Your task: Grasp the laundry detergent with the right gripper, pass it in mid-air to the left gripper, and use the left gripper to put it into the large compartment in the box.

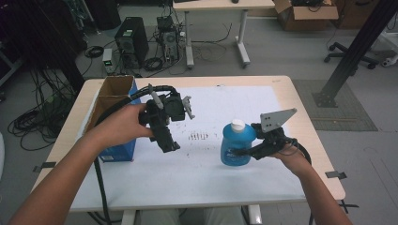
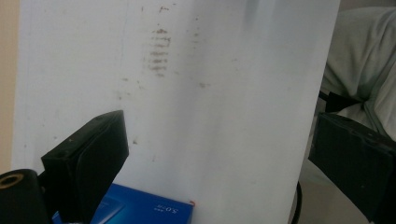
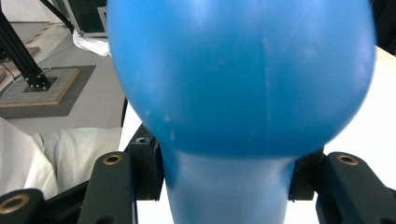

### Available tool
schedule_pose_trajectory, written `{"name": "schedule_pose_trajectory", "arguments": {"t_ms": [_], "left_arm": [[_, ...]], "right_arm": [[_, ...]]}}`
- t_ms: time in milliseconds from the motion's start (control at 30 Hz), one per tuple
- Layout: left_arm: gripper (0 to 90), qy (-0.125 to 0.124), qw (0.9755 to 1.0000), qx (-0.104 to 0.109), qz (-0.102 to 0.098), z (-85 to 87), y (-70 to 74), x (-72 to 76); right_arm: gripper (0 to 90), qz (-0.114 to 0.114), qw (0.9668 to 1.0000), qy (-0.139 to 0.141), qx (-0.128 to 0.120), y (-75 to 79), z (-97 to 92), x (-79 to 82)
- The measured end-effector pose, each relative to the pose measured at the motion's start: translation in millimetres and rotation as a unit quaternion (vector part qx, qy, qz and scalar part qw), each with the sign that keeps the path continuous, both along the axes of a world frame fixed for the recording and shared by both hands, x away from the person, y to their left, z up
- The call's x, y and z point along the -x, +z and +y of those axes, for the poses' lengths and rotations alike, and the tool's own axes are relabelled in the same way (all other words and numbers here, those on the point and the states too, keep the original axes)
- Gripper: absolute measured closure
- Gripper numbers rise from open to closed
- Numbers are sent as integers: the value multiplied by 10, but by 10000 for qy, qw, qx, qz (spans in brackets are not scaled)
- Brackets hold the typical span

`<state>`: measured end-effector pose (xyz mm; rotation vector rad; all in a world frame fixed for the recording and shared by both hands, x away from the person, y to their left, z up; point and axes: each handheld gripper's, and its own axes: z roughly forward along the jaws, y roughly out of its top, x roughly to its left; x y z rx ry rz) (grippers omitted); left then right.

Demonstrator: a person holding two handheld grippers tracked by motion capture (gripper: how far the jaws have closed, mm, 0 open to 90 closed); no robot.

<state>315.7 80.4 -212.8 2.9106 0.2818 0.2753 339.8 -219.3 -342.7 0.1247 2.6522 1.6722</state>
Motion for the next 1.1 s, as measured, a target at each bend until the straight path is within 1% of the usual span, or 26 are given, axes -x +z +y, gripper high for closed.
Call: {"name": "schedule_pose_trajectory", "arguments": {"t_ms": [233,400,567,733,900,1100], "left_arm": [[50,-122,9999,-65,34,-84,72,16],[51,-188,9998,-89,67,-124,125,19],[51,-238,9996,-116,88,-156,159,28],[51,-329,9993,-91,120,-183,189,52],[50,-356,9992,-135,141,-207,213,56],[51,-407,9989,-172,179,-249,243,58]], "right_arm": [[434,-63,9999,53,107,125,123,21],[434,-53,9998,116,174,182,235,19],[436,-68,9996,183,208,208,345,12],[436,-67,9995,250,202,229,434,3],[436,-57,9993,325,178,241,527,-8],[436,-61,9988,435,234,239,642,-17]]}}
